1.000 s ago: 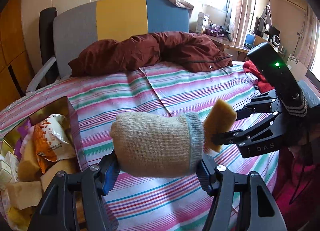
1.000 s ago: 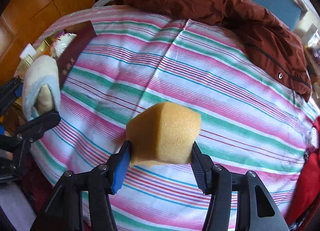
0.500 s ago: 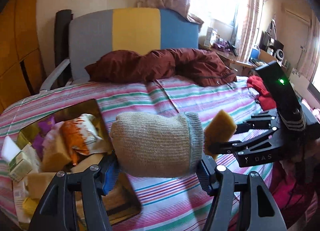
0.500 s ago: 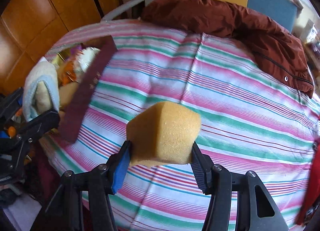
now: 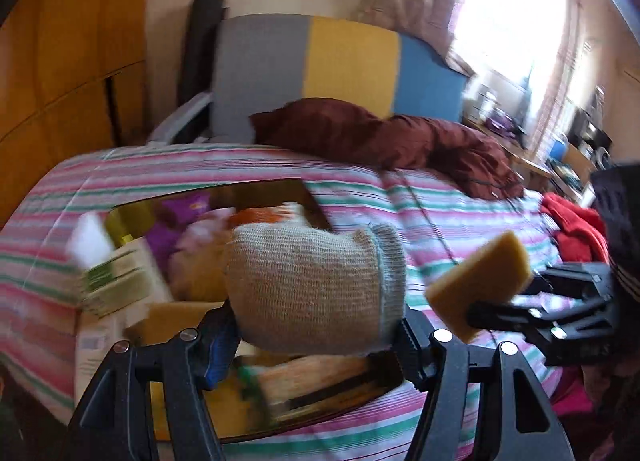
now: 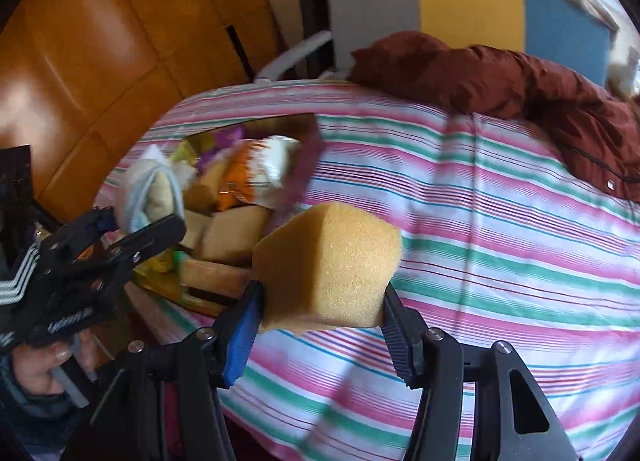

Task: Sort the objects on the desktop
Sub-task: 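Lower the sponge and sock into the gold tray and open both tools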

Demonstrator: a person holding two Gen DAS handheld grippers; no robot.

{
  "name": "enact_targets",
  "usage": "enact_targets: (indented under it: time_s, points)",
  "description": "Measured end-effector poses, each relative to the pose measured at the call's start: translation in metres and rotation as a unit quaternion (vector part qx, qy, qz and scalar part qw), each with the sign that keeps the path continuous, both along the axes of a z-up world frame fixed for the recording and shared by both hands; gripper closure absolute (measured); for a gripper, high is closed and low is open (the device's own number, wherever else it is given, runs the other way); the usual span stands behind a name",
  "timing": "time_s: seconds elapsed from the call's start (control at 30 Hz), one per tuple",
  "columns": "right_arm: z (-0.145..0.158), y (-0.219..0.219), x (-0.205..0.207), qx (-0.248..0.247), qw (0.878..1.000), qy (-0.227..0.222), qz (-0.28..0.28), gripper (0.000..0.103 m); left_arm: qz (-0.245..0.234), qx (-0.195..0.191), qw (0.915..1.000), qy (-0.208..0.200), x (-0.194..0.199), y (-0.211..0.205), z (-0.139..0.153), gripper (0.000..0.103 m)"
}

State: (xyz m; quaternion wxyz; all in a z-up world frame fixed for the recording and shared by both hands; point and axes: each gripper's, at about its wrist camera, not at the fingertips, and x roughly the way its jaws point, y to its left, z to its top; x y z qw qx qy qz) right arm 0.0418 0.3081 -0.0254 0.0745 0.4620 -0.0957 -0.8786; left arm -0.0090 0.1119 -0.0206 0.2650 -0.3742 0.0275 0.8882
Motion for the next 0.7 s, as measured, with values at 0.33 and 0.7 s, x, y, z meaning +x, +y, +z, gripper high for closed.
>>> enact_targets:
  time_s: [0.33, 0.7]
  points:
    - [0.004, -0.059, -0.012, 0.002, 0.998, 0.011, 0.067, 0.046, 0.099, 0.007, 0.9947, -0.026, -0.009, -0.093, -0.012, 0.036]
    - [-0.015, -0.099, -0.037, 0.066, 0.991, -0.013, 0.114, 0.045, 0.081, -0.011, 0.9954, -0.05, -0.004, -0.091, -0.037, 0.036]
